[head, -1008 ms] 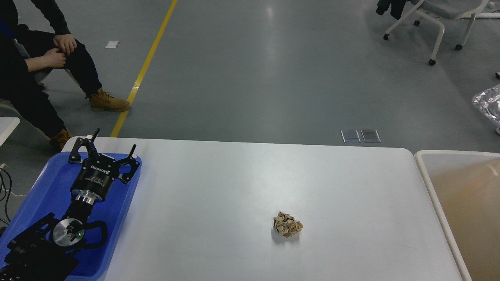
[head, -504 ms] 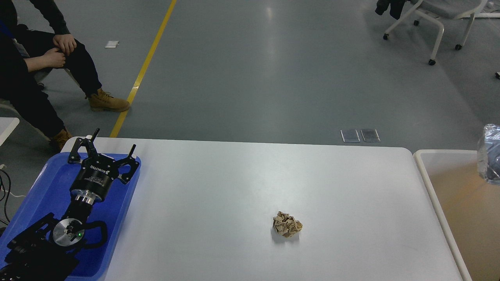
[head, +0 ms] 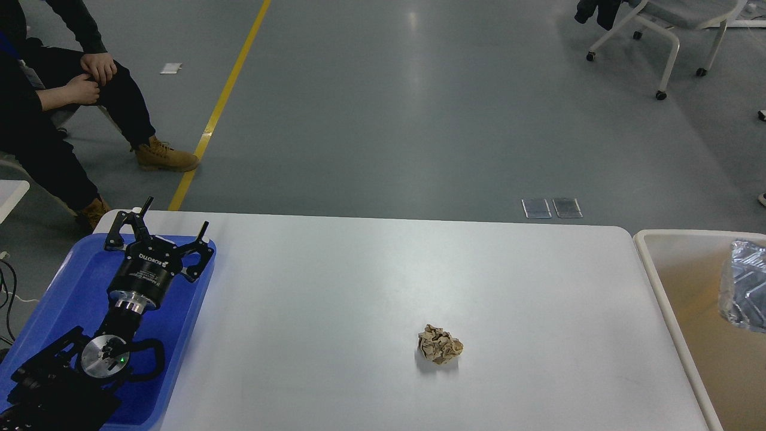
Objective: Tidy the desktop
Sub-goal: 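Release the foil tray into the white bin with the right gripper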
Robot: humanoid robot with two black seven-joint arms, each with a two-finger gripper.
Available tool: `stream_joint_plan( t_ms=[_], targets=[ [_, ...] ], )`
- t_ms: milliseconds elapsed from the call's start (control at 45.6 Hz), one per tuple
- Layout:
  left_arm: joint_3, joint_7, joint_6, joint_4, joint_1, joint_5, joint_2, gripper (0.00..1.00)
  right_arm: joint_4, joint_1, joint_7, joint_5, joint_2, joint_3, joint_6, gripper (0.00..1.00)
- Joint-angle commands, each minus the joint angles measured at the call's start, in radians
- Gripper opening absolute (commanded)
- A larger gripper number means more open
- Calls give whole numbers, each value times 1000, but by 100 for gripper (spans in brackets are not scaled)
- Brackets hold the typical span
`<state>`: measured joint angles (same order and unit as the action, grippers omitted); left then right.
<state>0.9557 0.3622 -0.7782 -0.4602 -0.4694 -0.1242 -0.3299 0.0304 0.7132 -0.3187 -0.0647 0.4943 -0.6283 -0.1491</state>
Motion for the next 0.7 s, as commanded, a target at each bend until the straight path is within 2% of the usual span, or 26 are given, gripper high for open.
stream_joint_plan(
  t_ms=[0,526,614,680],
  targets=[
    [0,0,0,0,0,0,0,99,0,-21,6,0,0,-18,8,100],
    [0,0,0,0,0,0,0,99,8,-1,7,-3,46,1,17,100],
    [0,0,0,0,0,0,0,99,14,47,7,-4,73,34,25,100],
    [0,0,0,0,0,0,0,99,28,127,6,-6,95,126,31,100]
  ],
)
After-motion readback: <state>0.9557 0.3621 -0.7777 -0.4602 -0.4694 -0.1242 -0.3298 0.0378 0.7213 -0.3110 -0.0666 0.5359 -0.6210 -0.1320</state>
